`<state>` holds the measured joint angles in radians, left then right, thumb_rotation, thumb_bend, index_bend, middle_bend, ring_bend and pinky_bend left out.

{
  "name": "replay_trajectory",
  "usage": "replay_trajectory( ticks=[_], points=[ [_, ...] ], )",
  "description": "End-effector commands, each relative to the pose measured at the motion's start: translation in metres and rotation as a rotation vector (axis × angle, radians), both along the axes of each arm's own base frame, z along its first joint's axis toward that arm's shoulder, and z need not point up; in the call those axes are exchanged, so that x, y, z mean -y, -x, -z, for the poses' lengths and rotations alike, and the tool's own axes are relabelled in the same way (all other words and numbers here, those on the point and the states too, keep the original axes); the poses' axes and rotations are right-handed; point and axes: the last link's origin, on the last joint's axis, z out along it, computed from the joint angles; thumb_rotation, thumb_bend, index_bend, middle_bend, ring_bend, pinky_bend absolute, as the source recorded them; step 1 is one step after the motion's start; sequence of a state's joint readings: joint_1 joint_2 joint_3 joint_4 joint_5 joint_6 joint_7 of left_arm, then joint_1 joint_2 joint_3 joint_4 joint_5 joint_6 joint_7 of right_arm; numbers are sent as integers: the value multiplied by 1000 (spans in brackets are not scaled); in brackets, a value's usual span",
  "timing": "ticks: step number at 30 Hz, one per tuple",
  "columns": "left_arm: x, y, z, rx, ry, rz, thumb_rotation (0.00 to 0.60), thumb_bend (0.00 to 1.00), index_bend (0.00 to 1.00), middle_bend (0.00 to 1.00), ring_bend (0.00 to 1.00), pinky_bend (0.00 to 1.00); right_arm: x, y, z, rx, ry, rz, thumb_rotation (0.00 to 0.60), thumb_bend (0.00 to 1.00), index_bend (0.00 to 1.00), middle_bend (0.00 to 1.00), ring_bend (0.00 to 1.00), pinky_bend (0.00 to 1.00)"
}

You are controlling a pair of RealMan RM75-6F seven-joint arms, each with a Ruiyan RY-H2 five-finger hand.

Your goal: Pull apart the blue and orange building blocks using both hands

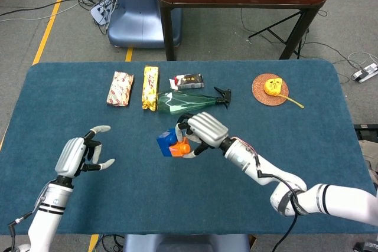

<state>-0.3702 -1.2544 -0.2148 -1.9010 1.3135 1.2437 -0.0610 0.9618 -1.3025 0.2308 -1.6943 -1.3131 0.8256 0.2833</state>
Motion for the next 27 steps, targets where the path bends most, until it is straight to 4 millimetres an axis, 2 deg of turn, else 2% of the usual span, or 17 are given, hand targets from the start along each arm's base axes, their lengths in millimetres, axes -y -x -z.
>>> replay_trajectory(
  ticks=[1,7,13,27],
  points=[
    [-6,-16,2,21,1,14,600,0,248,930,906,1000,3,-5,1,31,4,11,600,241,701,1000,1000,1000],
    [-12,-37,4,60,34,20,600,0,194,992,954,1000,9,-12,5,73,6,33,600,263,709,1000,1000,1000],
    [-16,-54,3,121,102,13,600,0,153,1000,966,1000,16,-19,12,105,-1,51,600,264,709,1000,1000,1000],
    [-24,-75,14,182,177,-13,600,0,138,1000,974,1000,19,-32,23,208,-110,142,600,266,709,1000,1000,1000]
  ],
)
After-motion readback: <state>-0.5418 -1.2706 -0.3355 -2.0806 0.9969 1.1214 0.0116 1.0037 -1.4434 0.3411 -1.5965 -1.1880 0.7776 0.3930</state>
